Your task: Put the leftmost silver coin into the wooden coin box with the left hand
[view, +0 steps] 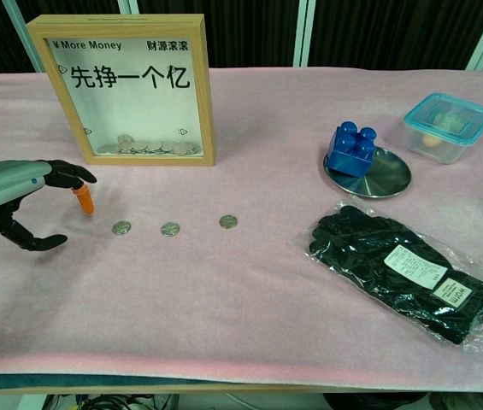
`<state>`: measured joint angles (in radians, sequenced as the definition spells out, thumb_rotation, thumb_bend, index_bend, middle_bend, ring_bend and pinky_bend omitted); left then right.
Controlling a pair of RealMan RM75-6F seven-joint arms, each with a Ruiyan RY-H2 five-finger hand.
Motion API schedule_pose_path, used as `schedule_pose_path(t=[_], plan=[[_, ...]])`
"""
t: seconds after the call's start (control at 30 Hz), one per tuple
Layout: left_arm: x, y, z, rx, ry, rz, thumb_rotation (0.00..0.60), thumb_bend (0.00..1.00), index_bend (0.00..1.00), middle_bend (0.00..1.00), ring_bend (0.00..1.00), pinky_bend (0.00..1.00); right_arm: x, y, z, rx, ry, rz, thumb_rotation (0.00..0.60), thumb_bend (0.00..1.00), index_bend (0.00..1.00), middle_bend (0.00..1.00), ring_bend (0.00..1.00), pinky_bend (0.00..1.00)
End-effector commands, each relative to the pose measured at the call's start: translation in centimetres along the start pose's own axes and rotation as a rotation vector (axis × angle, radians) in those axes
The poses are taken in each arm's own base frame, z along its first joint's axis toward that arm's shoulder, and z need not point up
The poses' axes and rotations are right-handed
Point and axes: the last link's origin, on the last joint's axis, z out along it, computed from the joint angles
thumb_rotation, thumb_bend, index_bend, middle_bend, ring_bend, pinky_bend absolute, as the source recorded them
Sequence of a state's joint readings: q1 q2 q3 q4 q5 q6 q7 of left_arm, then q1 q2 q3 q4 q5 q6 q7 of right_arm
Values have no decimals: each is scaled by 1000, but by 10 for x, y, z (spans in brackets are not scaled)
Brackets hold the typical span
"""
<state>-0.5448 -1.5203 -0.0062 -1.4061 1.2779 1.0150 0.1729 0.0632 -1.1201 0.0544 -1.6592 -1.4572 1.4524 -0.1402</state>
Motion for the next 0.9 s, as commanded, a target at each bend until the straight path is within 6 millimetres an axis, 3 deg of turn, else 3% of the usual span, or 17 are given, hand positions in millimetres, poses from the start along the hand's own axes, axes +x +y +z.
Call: schedule_pose_path(t=[0.03, 0.33, 0.9], plan=[[2, 6, 9, -6, 3, 15, 600, 352, 384, 108, 0, 11, 0, 0, 0, -1, -1, 0, 600, 209, 153, 63, 163, 183], [0, 19, 21, -39, -10, 34, 600, 365, 418, 110, 0, 11, 0, 0, 1, -3, -2, 0, 600, 211, 154, 63, 163, 183], [-9, 26, 33, -41, -24, 38, 600, 399, 425, 110, 0, 11, -1, 0, 1, -6, -3, 8, 600, 215, 153, 63, 163, 183]])
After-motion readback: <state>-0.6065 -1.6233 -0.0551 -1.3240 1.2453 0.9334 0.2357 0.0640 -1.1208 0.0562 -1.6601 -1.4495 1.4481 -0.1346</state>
